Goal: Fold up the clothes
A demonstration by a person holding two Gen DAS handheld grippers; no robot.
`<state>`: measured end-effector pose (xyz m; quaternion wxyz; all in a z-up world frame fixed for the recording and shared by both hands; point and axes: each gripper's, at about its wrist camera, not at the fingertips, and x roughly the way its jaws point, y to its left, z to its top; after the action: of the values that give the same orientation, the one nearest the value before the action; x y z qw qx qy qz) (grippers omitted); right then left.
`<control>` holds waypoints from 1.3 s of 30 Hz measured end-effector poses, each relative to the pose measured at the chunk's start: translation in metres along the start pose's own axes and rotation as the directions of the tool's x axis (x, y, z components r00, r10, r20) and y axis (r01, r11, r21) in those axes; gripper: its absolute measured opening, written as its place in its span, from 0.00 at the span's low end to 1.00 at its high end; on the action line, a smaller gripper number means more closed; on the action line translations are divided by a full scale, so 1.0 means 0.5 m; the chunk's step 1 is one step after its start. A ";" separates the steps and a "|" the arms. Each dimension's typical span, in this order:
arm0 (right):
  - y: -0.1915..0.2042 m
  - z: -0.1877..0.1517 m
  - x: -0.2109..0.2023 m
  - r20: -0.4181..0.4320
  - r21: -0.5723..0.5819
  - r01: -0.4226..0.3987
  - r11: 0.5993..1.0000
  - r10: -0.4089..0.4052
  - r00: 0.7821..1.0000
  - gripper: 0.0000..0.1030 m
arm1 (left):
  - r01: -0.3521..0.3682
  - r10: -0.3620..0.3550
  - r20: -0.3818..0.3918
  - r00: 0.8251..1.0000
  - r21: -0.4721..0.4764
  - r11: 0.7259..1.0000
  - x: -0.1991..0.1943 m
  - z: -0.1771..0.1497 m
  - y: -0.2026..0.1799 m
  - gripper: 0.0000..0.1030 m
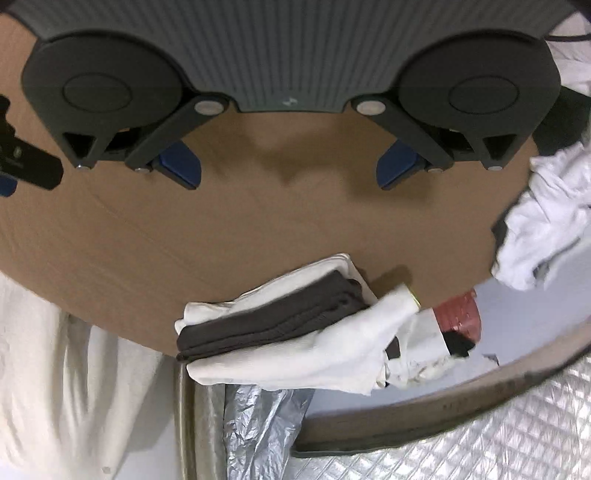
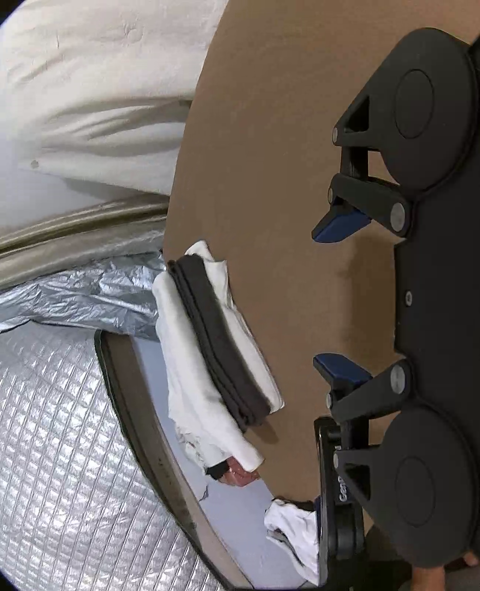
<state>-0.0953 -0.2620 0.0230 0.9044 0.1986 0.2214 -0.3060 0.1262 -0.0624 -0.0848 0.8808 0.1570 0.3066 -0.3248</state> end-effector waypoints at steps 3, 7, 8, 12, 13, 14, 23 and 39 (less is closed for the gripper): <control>0.017 0.002 -0.008 0.010 -0.032 0.046 0.998 -0.045 0.999 0.69 | -0.014 0.014 -0.011 1.000 0.028 0.999 -0.016 -0.001 0.006 1.00; 0.040 0.004 -0.019 0.026 -0.074 0.106 0.992 -0.105 0.994 0.69 | -0.052 0.052 0.003 0.999 0.062 0.997 -0.043 0.003 0.016 1.00; 0.043 0.005 -0.024 0.028 -0.075 0.110 0.991 -0.109 0.994 0.70 | -0.057 0.056 0.011 0.998 0.064 0.996 -0.048 0.005 0.018 1.00; 0.043 0.003 -0.042 0.028 -0.056 0.097 0.994 -0.096 0.995 0.79 | -0.046 0.045 0.024 0.999 0.046 0.998 -0.059 0.009 0.024 1.00; 0.042 0.001 -0.047 0.031 -0.049 0.098 0.994 -0.096 0.995 0.79 | -0.037 0.036 0.021 0.999 0.041 0.998 -0.058 0.008 0.022 1.00; 0.042 -0.001 -0.051 0.035 -0.043 0.098 0.994 -0.097 0.995 0.79 | -0.030 0.029 0.019 0.999 0.039 0.999 -0.057 0.005 0.020 1.00; 0.046 -0.020 -0.059 0.048 -0.043 0.126 0.991 -0.124 0.991 0.85 | -0.008 0.005 0.035 0.999 0.085 0.996 -0.042 -0.029 -0.002 1.00; 0.064 -0.039 -0.038 0.019 -0.065 0.139 0.988 -0.138 0.990 0.87 | -0.055 0.051 0.037 0.998 0.121 0.991 -0.021 -0.045 -0.025 1.00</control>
<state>-0.0938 -0.2201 0.0237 0.8885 0.1506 0.2381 -0.3623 0.1016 -0.0557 -0.0960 0.8829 0.2131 0.2671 -0.3221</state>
